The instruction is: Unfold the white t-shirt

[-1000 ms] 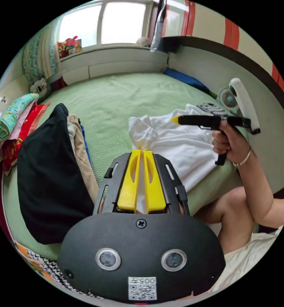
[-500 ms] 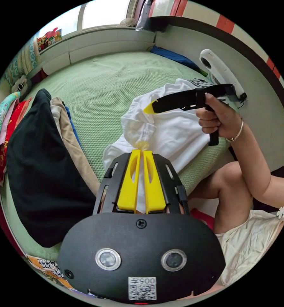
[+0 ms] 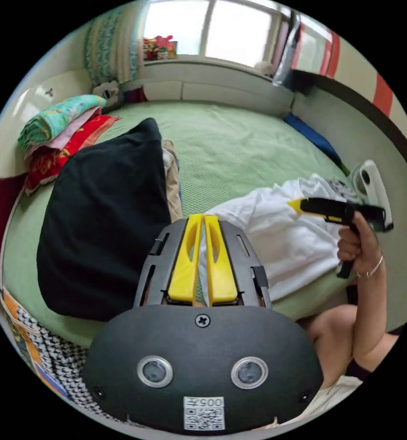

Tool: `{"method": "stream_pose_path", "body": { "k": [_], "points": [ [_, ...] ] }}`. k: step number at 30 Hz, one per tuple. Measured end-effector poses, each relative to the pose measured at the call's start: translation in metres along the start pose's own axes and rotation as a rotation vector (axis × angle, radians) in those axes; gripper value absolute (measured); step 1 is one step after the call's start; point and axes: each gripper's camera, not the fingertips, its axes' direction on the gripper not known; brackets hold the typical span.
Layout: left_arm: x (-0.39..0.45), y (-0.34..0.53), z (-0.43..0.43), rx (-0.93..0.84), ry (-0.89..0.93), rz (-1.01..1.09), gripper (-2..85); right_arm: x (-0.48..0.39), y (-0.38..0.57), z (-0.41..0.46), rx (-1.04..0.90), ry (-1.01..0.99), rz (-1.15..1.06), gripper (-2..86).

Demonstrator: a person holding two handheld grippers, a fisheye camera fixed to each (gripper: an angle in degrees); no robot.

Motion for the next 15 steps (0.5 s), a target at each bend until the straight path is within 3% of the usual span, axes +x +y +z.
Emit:
{"method": "stream_pose_path", "body": {
  "k": [3,8,15],
  "points": [
    [-0.005,0.005,-0.007,0.048,-0.026,-0.029,1.0,-0.006,0.006,-0.005,-0.026,-0.04,-0.01,-0.8],
    [-0.015,0.014,-0.017,0.086,0.105,-0.084,0.6,-0.031,0.014,0.001,-0.119,0.13,-0.092,-0.8],
    [-0.018,0.044,-0.061,0.129,0.198,-0.051,0.0,-0.051,0.025,-0.007,-0.159,0.17,-0.168,-0.9]
  ]
}}
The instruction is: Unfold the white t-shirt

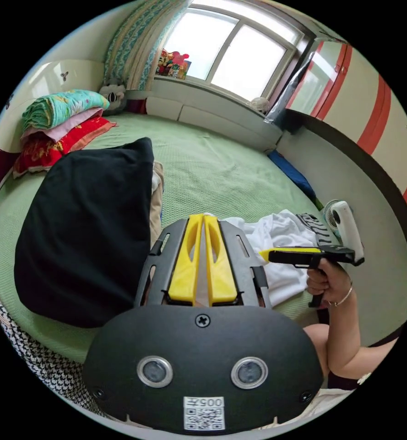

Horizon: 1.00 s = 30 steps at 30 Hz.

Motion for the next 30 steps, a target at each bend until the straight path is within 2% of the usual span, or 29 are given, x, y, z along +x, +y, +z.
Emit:
{"method": "stream_pose_path", "body": {
  "k": [3,6,9,13,16,21,25,30],
  "points": [
    [0.006,0.014,-0.015,-0.007,0.044,0.041,-0.1,-0.01,0.008,-0.012,0.023,0.023,-0.013,-0.9],
    [0.021,0.018,-0.03,-0.051,-0.014,0.112,-0.1,-0.022,0.023,-0.03,0.029,0.053,0.002,-0.9],
    [0.04,0.02,-0.051,-0.104,0.023,0.161,-0.2,-0.043,0.053,-0.066,0.092,0.096,0.02,-0.8],
    [0.075,0.045,-0.095,-0.154,0.015,0.276,-0.3,-0.074,0.121,-0.104,0.168,0.216,0.016,-0.7],
    [0.092,0.083,-0.122,-0.209,0.043,0.335,-0.4,-0.089,0.173,-0.117,0.185,0.203,0.038,-0.4],
    [0.099,0.147,-0.144,-0.305,0.065,0.341,-0.4,-0.099,0.245,-0.12,0.117,0.204,0.045,3.7],
    [0.097,0.182,-0.154,-0.358,0.086,0.333,-0.4,-0.084,0.274,-0.152,0.174,0.172,0.08,7.7],
    [0.086,0.201,-0.159,-0.397,0.117,0.312,-0.4,-0.073,0.26,-0.193,0.293,0.29,0.076,10.1]
  ]
}}
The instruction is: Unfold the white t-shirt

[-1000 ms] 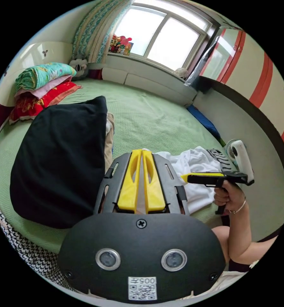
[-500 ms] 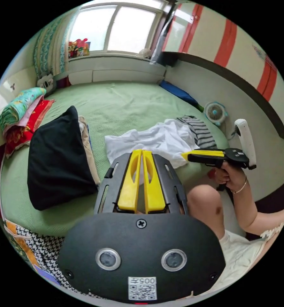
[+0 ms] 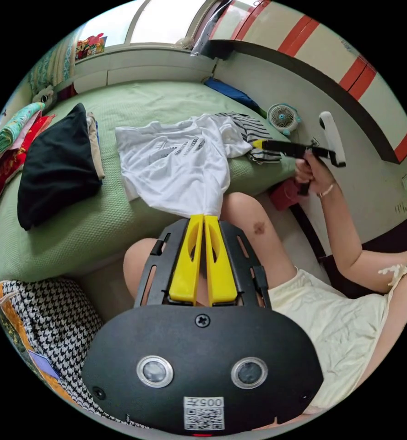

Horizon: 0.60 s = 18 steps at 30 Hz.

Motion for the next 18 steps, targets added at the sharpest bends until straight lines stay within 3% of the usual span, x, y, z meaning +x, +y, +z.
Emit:
{"method": "stream_pose_path", "body": {
  "k": [3,10,16,18],
  "points": [
    [-0.007,0.006,-0.002,0.01,0.046,0.012,-0.4,0.008,-0.034,0.008,0.034,0.051,-0.025,11.5],
    [-0.019,0.016,-0.002,0.017,0.135,0.034,-0.4,0.001,-0.127,0.094,-0.12,0.156,-0.108,14.1],
    [-0.026,0.019,-0.005,0.009,0.142,0.037,-0.4,0.023,-0.163,0.166,-0.34,0.444,-0.023,7.3],
    [-0.028,0.019,-0.006,0.01,0.139,0.036,-0.4,0.034,-0.159,0.166,-0.35,0.422,0.011,5.1]
  ]
}}
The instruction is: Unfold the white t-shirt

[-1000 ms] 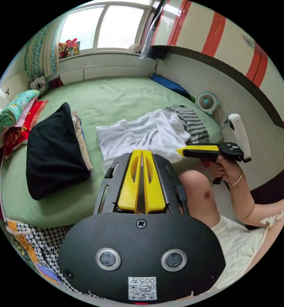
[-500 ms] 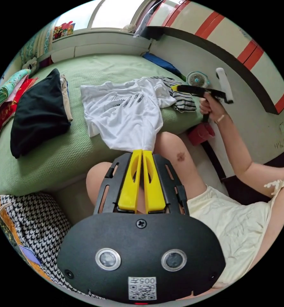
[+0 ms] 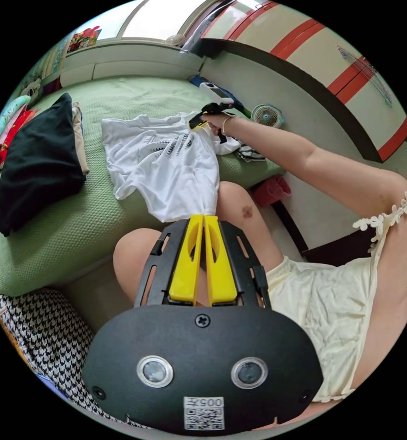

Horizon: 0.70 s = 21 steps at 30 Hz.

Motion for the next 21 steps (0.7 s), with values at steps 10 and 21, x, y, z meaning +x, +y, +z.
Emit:
{"method": "stream_pose_path", "body": {
  "k": [10,21],
  "points": [
    [0.019,-0.003,-0.057,0.188,-0.08,0.014,-0.6,0.108,0.119,-0.127,0.272,-0.17,0.091,-1.3],
    [0.046,0.025,-0.133,0.288,-0.138,0.006,-0.6,0.201,0.346,-0.219,0.354,-0.389,0.145,-0.1]
  ]
}}
